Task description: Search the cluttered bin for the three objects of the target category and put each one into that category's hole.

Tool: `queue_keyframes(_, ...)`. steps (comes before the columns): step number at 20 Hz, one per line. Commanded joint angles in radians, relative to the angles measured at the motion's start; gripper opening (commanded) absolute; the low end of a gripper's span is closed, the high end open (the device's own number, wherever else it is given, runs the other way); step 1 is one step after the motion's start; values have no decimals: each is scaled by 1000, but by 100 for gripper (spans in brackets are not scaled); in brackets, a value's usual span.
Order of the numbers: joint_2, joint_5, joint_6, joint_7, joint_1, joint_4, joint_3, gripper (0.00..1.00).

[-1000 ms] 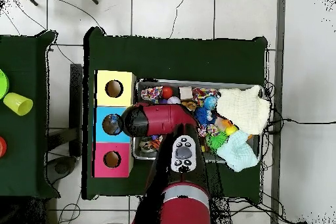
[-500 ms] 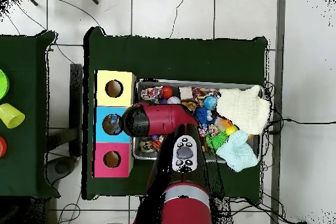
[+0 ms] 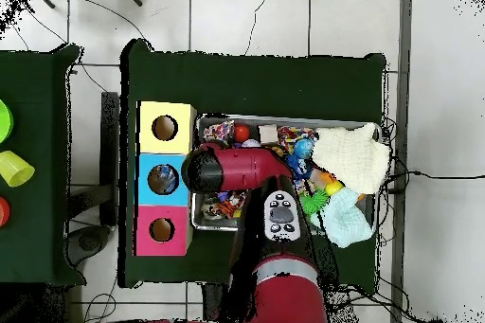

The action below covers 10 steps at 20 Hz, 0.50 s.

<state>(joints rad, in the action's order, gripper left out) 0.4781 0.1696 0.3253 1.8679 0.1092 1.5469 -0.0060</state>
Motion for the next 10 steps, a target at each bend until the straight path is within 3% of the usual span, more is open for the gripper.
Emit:
queue_keyframes(1, -70, 1, -62, 64, 73, 93, 172, 100)
queue_keyframes(10, -61, 4, -56, 71, 90, 102, 199, 100)
